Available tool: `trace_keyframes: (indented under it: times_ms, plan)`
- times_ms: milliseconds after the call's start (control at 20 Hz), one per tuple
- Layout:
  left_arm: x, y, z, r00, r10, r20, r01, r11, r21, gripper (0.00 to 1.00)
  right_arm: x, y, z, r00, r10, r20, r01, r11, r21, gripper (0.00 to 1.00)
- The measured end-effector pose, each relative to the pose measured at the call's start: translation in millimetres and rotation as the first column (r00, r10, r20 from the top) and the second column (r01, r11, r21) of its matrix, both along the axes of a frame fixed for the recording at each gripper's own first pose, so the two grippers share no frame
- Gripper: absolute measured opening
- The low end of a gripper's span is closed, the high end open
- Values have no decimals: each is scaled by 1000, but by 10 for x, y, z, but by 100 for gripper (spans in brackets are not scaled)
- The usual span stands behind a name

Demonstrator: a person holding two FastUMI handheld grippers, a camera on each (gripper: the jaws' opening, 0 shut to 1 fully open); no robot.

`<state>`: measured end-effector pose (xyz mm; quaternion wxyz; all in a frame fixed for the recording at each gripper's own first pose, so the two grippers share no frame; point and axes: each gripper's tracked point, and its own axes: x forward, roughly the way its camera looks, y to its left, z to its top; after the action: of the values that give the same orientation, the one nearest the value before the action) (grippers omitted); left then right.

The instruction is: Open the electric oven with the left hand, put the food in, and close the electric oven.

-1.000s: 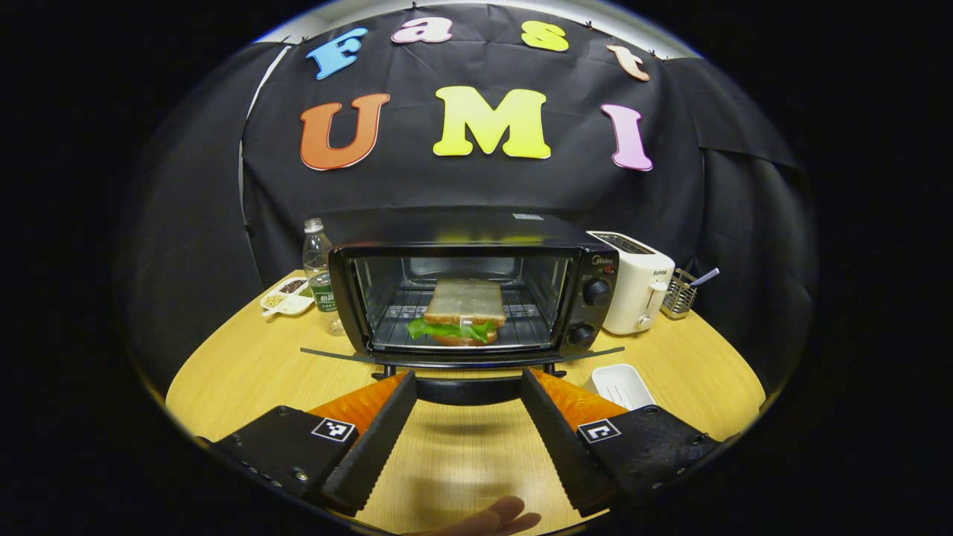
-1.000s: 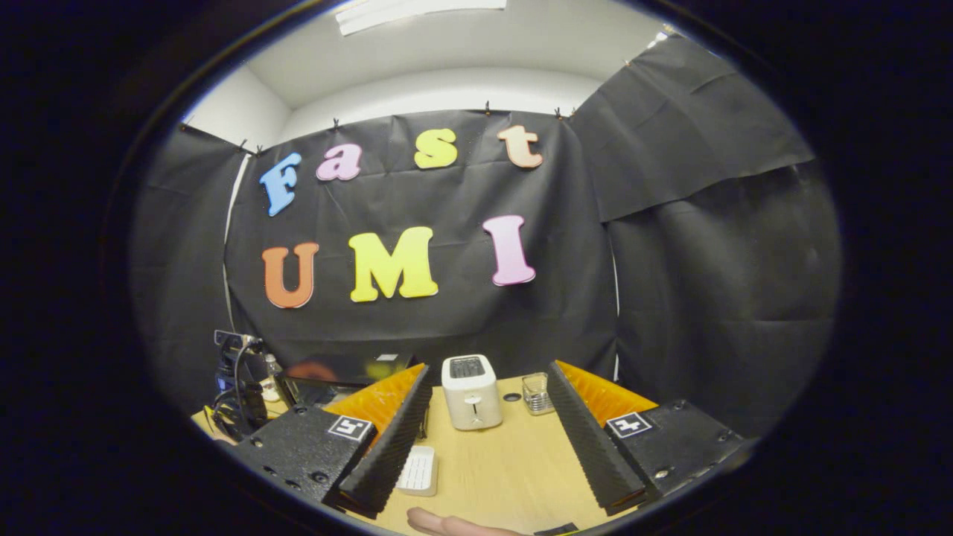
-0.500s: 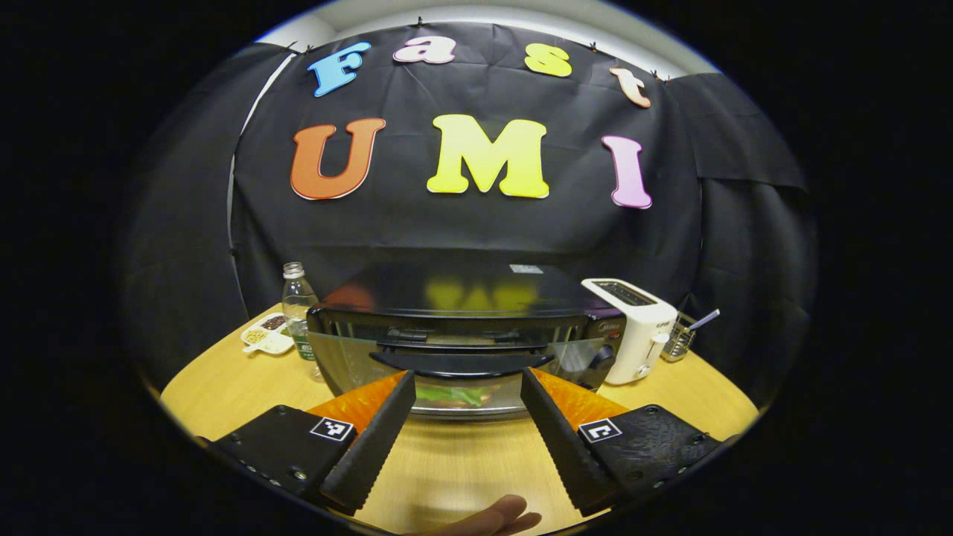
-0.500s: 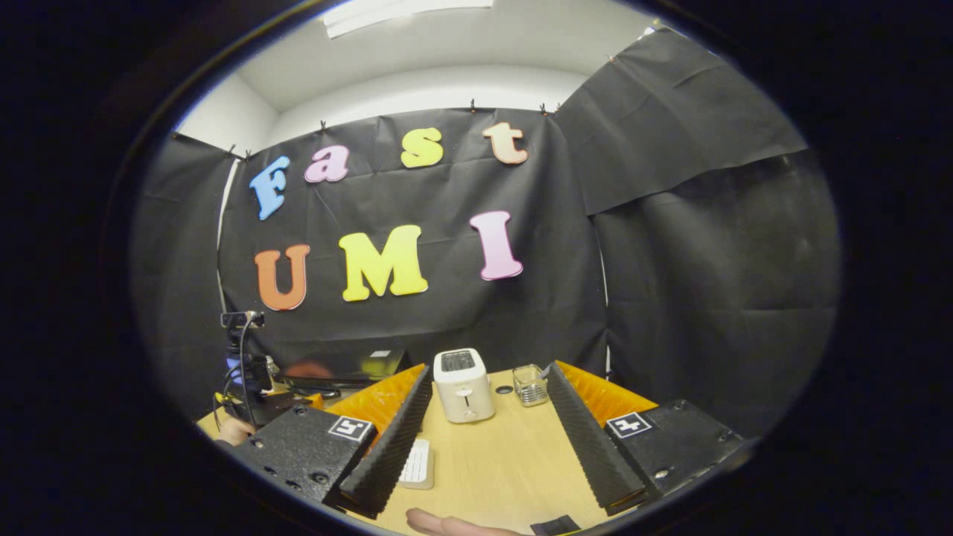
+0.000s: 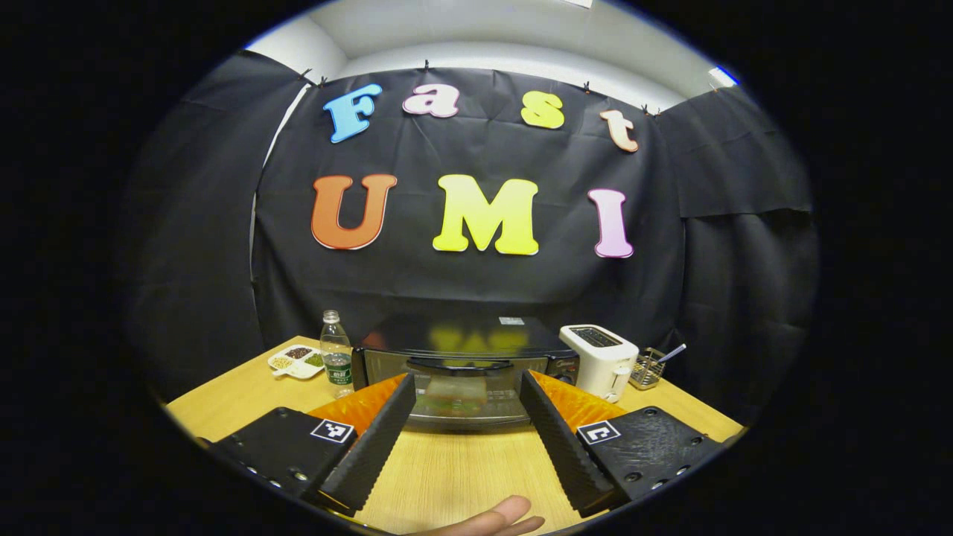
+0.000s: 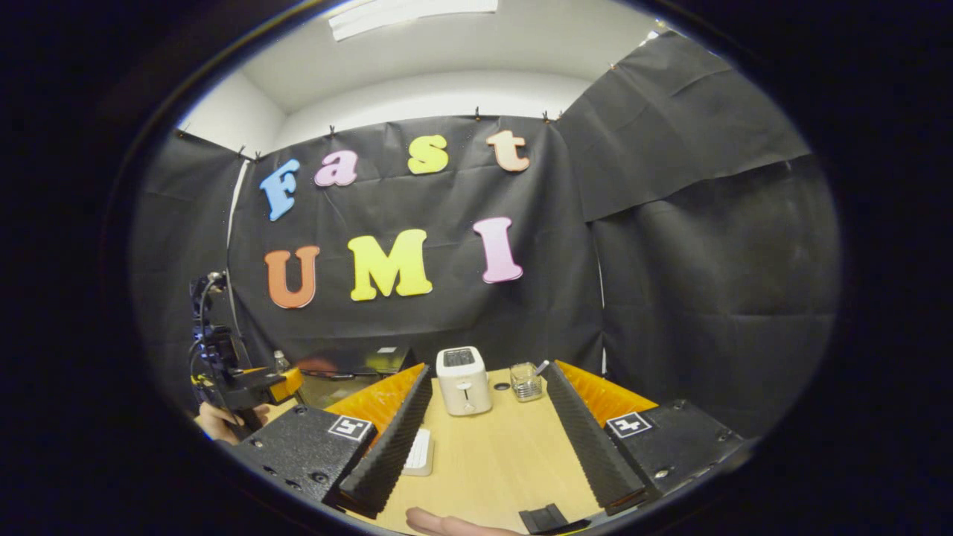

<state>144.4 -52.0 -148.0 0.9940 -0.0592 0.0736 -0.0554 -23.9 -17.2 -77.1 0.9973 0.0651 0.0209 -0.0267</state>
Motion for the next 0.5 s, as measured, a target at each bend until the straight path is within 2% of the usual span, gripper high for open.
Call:
trace_keyframes:
  times_ms: [100,150,200,250,350,400,450,500]
  plan:
    - [-251,-10,250,999,-18,51,18,1000,1,93,-181,-13,102,1000,1,25,-1,1000,8,99]
    - [-388,33,312,998,-15,60,15,1000,9,93,-278,-19,119,999,3,34,-3,1000,8,87]
    - [-521,59,387,998,-9,67,9,1000,14,93,-368,-23,159,999,5,43,-5,1000,5,87]
    - [-655,87,476,997,-2,73,1,1000,18,93,-445,-44,194,999,2,52,-2,1000,2,99]
    - [-954,125,660,996,-1,89,-2,1000,30,93,-474,-94,208,998,-9,67,9,1000,-4,99]
    - [-1109,136,782,993,-8,114,4,999,36,93,-517,-108,241,997,-12,73,12,1000,-8,87]
    - [-1252,169,888,990,-14,143,7,999,45,93,-563,-120,243,997,-15,72,16,1000,-13,87]
    - [-1377,216,966,986,-6,167,-2,999,48,93,-604,-132,262,997,-17,78,18,1000,-19,99]
